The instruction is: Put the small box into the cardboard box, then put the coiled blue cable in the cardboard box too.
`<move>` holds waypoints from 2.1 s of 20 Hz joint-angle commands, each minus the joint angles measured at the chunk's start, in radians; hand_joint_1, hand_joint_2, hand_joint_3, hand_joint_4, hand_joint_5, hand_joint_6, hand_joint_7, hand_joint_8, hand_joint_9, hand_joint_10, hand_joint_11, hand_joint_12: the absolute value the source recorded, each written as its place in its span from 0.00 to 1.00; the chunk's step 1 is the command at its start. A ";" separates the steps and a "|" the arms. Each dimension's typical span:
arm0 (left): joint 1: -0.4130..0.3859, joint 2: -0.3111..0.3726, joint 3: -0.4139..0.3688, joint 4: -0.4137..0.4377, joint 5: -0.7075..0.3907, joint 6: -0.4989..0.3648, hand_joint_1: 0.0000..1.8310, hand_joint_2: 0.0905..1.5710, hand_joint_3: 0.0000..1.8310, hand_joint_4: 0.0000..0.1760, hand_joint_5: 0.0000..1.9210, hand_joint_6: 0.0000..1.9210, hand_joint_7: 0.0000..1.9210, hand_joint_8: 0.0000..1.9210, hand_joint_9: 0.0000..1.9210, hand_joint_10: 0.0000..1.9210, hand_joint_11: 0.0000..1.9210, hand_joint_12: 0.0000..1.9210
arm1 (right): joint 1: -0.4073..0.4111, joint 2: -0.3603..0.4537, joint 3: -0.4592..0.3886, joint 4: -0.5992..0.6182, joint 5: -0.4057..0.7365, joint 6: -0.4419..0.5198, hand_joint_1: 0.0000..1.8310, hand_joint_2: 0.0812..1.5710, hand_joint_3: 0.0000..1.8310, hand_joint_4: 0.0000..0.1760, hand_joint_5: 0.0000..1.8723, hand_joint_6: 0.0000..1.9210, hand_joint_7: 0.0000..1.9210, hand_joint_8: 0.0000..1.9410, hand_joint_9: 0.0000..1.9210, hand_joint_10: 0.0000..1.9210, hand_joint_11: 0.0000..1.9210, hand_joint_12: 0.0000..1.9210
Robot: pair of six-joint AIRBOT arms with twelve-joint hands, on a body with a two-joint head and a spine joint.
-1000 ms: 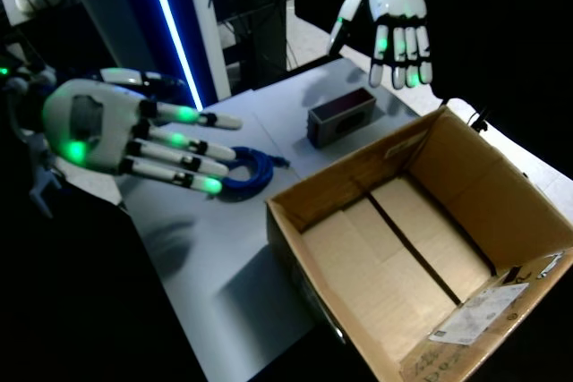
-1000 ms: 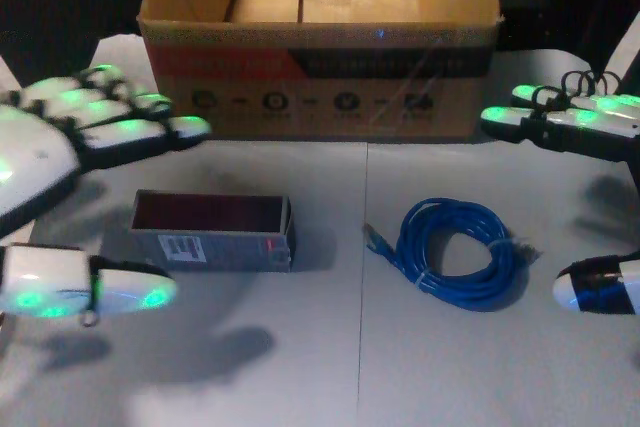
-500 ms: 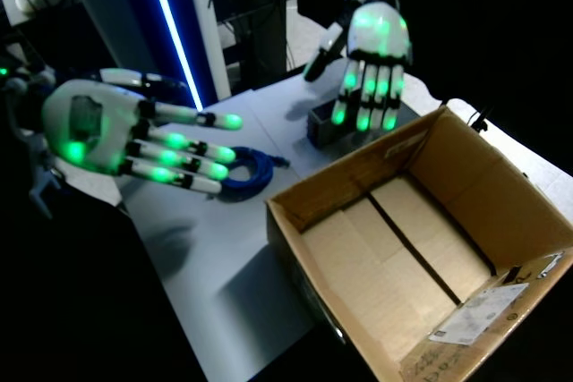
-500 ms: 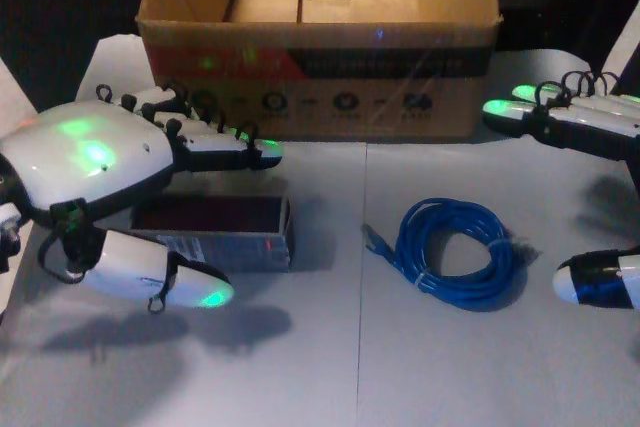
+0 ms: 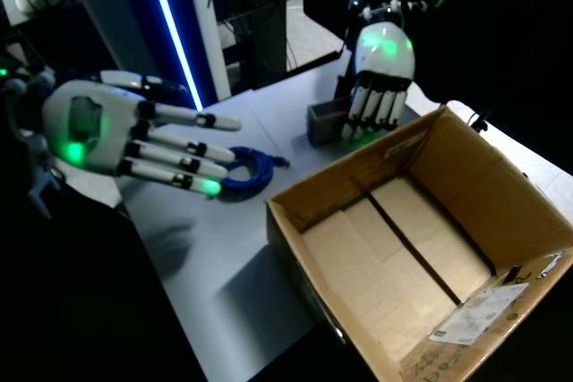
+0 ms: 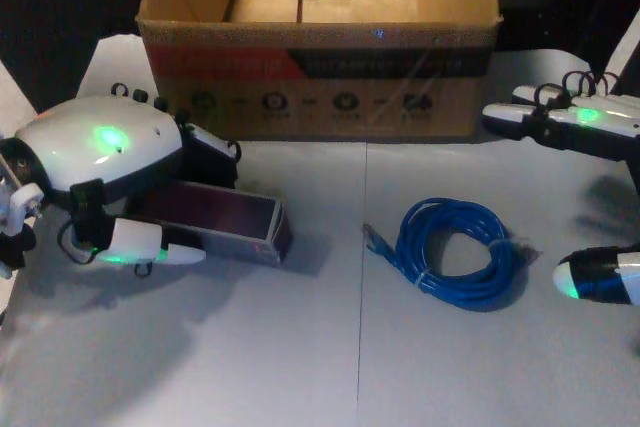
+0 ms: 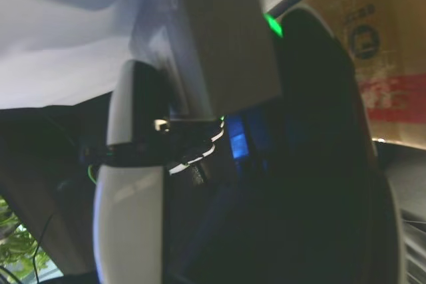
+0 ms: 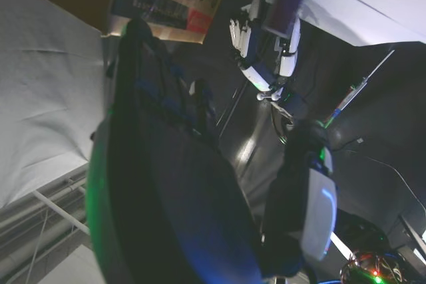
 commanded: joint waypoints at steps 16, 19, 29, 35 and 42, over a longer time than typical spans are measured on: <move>-0.071 0.193 -0.047 0.052 -0.555 -0.202 0.74 0.70 0.00 0.00 0.49 0.61 0.45 0.50 0.46 0.62 0.37 0.69 | 0.014 -0.021 0.016 0.021 0.116 0.005 0.16 0.75 0.01 1.00 0.08 0.00 0.00 0.00 0.00 0.00 0.00 0.00; -0.163 0.163 0.011 0.029 -0.523 -0.202 0.74 0.71 0.00 0.00 0.49 0.61 0.45 0.50 0.46 0.62 0.37 0.69 | 0.014 -0.030 0.025 0.021 0.116 0.005 0.15 0.76 0.00 1.00 0.08 0.00 0.00 0.00 0.00 0.00 0.00 0.00; -0.473 -0.070 0.257 0.024 -0.206 -0.197 0.69 0.66 0.00 0.00 0.55 0.37 0.59 0.47 0.56 0.44 0.42 0.77 | 0.015 -0.052 0.047 0.018 0.116 0.005 0.18 0.75 0.00 1.00 0.07 0.00 0.00 0.00 0.00 0.00 0.00 0.00; -0.469 -0.226 0.390 -0.016 -0.069 -0.197 0.67 0.67 0.00 0.21 0.54 0.44 0.55 0.48 0.52 0.28 0.34 0.76 | 0.015 -0.057 0.055 0.018 0.117 0.005 0.18 0.77 0.00 1.00 0.08 0.00 0.00 0.00 0.00 0.00 0.00 0.00; -0.468 -0.226 0.400 -0.027 -0.064 -0.200 0.38 0.52 0.00 1.00 0.08 0.00 0.04 0.00 0.03 0.00 0.00 0.09 | 0.015 -0.060 0.055 0.019 0.117 0.013 0.20 0.77 0.00 1.00 0.09 0.00 0.00 0.00 0.00 0.00 0.00 0.00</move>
